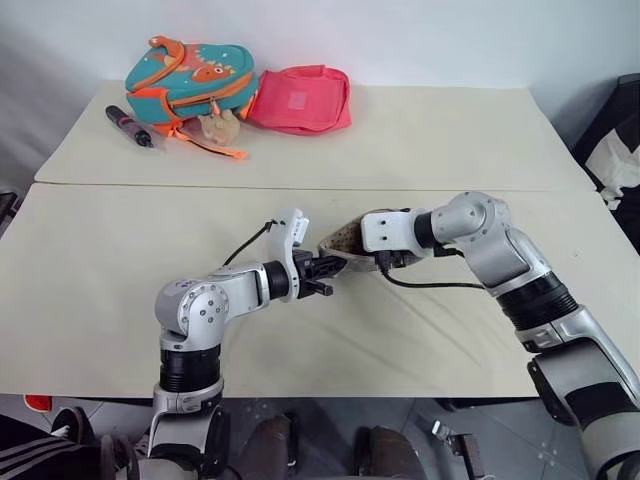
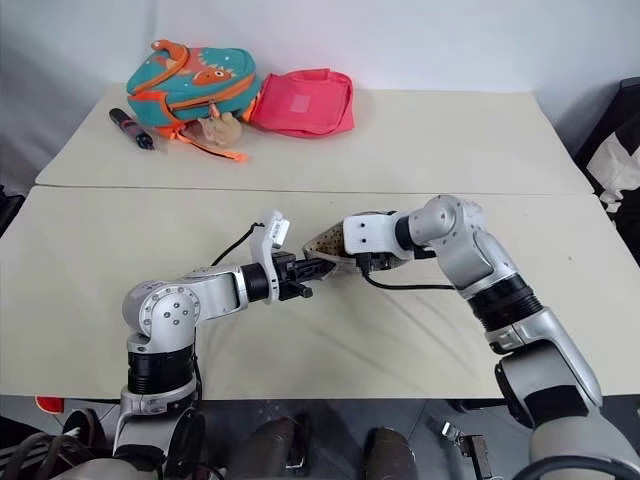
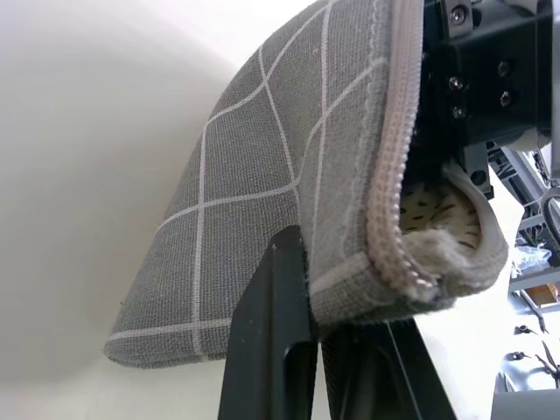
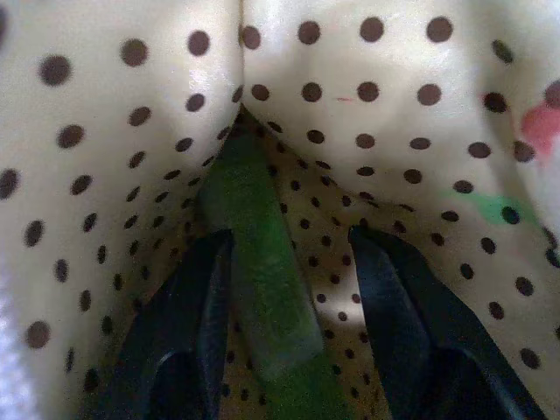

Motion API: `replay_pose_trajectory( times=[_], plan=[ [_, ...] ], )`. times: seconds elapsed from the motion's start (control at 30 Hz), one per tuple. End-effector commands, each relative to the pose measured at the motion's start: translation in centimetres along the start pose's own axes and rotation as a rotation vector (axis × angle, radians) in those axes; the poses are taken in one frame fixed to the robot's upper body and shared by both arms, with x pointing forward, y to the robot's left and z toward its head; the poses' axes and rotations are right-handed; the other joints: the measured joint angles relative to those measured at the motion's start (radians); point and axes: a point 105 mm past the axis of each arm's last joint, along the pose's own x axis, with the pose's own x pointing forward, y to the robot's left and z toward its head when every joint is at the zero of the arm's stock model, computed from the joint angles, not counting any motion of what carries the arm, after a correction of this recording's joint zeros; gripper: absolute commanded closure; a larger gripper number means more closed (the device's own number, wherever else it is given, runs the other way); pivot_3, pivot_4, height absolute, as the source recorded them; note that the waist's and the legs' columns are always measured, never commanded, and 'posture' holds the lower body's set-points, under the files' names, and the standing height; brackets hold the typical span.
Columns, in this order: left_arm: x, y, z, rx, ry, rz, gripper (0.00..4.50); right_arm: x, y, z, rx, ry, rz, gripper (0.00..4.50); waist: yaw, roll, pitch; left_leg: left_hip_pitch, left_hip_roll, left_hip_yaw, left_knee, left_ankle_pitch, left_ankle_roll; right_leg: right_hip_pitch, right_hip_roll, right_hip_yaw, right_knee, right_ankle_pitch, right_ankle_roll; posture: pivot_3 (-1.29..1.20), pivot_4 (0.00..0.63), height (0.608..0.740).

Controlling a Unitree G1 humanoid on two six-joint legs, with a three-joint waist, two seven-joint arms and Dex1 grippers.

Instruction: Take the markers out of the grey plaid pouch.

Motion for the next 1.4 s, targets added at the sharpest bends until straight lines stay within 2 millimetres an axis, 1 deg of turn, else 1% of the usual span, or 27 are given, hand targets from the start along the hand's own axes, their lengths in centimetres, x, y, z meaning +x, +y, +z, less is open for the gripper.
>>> replay_pose_trajectory(
  times=[0.03,0.2,0.4,0.53,0.57,0.67,0.73,0.77,0.83,0.93,1.03,1.17,1.23,1.3,1.37,1.4],
  plan=[
    [0.1,-0.9,0.6,0.025,-0.018,-0.037,4.5,0.3,-0.3,-0.1,-0.049,0.022,-0.016,2.3,0.0,0.0,0.0,0.0,0.0,0.0,0.0,0.0,0.0,0.0,0.0,0.0,0.0,0.0,0.0,0.0,0.15,0.74],
    [0.1,-0.9,0.6,0.026,-0.016,-0.038,4.5,1.2,0.1,-0.9,-0.081,0.061,-0.009,2.3,-0.004,0.0,0.0,0.0,0.0,0.0,0.0,0.0,0.0,0.0,0.0,0.0,0.0,0.0,0.0,0.0,0.15,0.74],
    [0.1,-1.0,0.4,0.024,-0.014,-0.043,4.5,2.4,0.4,-1.0,-0.085,0.052,-0.019,2.3,-0.014,0.0,0.0,0.001,0.001,0.0,0.0,0.0,0.0,0.001,0.001,0.001,0.001,0.0,0.0,0.0,0.15,0.74],
    [0.1,-1.1,0.4,0.025,-0.014,-0.046,4.5,2.9,-0.1,-0.4,-0.075,0.018,-0.053,2.3,-0.016,0.0,0.0,0.002,0.003,0.001,0.0,0.001,-0.001,0.001,0.003,0.001,0.001,0.001,-0.001,0.0,0.15,0.74],
    [0.1,-1.1,0.4,0.025,-0.013,-0.045,4.5,3.0,0.3,-0.6,-0.072,0.025,-0.031,2.3,-0.016,0.0,0.0,0.002,0.004,0.001,0.0,0.001,-0.002,0.001,0.004,0.002,0.0,0.001,-0.002,0.0,0.15,0.74],
    [0.1,-1.1,0.4,0.025,-0.015,-0.045,4.5,3.2,1.2,-0.9,-0.034,0.022,0.006,2.87,-0.016,0.0,0.0,0.002,0.005,0.001,0.0,0.001,-0.002,0.001,0.006,0.003,0.0,0.001,-0.002,0.0,0.15,0.74],
    [0.1,-1.1,0.4,0.025,-0.014,-0.044,4.5,3.2,1.1,-0.8,-0.05,0.022,-0.006,3.45,-0.016,0.0,0.0,0.002,0.006,0.001,0.0,0.0,-0.003,0.001,0.007,0.004,0.0,0.001,-0.003,0.0,0.15,0.74],
    [0.0,-1.1,0.4,0.024,-0.014,-0.044,4.5,3.1,0.9,-0.7,-0.057,0.019,-0.019,3.85,-0.016,0.0,0.0,0.002,0.006,0.002,0.0,0.0,-0.003,0.001,0.007,0.005,0.0,0.001,-0.003,0.0,0.15,0.74],
    [0.0,-1.0,0.3,0.023,-0.013,-0.042,4.5,3.0,0.7,-0.6,-0.06,0.018,-0.025,4.48,-0.016,0.0,0.0,0.002,0.006,0.002,0.0,0.0,-0.003,0.0,0.007,0.006,0.0,0.001,-0.003,0.0,0.15,0.74],
    [0.0,-1.1,0.4,0.022,-0.014,-0.043,4.5,2.8,0.4,-0.4,-0.064,0.013,-0.034,4.48,-0.015,0.0,0.0,0.002,0.007,0.002,0.0,0.0,-0.004,0.0,0.008,0.008,0.0,0.001,-0.004,0.0,0.15,0.74],
    [0.0,-1.0,0.4,0.02,-0.017,-0.042,4.5,2.1,0.1,-0.2,-0.056,-0.005,-0.036,4.48,-0.015,0.0,0.0,0.002,0.007,0.002,0.0,0.0,-0.004,0.0,0.008,0.012,0.0,0.001,-0.004,0.0,0.15,0.74],
    [-0.1,-1.1,0.7,-0.015,-0.037,-0.06,4.5,0.3,-0.5,1.5,-0.006,-0.095,-0.033,4.48,-0.012,0.0,0.0,0.001,0.007,0.002,0.0,0.0,-0.004,-0.001,0.008,0.013,0.0,0.001,-0.004,0.0,0.15,0.74],
    [-0.3,-1.5,1.0,-0.037,-0.049,-0.093,4.5,-0.6,-0.7,2.9,0.025,-0.165,-0.032,4.48,-0.01,0.0,0.0,0.0,0.007,0.002,0.0,0.0,-0.004,-0.001,0.008,0.013,-0.001,0.001,-0.004,0.0,0.15,0.74],
    [-1.0,-2.5,1.0,-0.028,-0.024,-0.171,4.5,-1.9,-0.5,4.0,0.058,-0.214,0.001,4.48,-0.01,0.001,0.001,0.0,0.007,0.002,0.0,0.0,-0.004,-0.001,0.008,0.014,-0.002,0.001,-0.004,0.0,0.15,0.74],
    [-1.7,-3.2,1.5,-0.084,-0.041,-0.252,4.5,-3.0,0.0,4.3,0.074,-0.218,0.05,4.48,-0.008,0.001,0.001,0.0,0.007,0.002,0.0,0.0,-0.004,-0.001,0.009,0.015,-0.002,0.001,-0.004,0.0,0.15,0.74],
    [-2.0,-3.3,1.7,-0.103,-0.045,-0.273,4.5,-3.4,0.0,4.4,0.114,-0.232,0.066,4.48,-0.006,0.001,0.001,0.0,0.007,0.002,0.0,0.0,-0.004,-0.001,0.009,0.015,-0.002,0.001,-0.004,0.0,0.15,0.74]
  ],
)
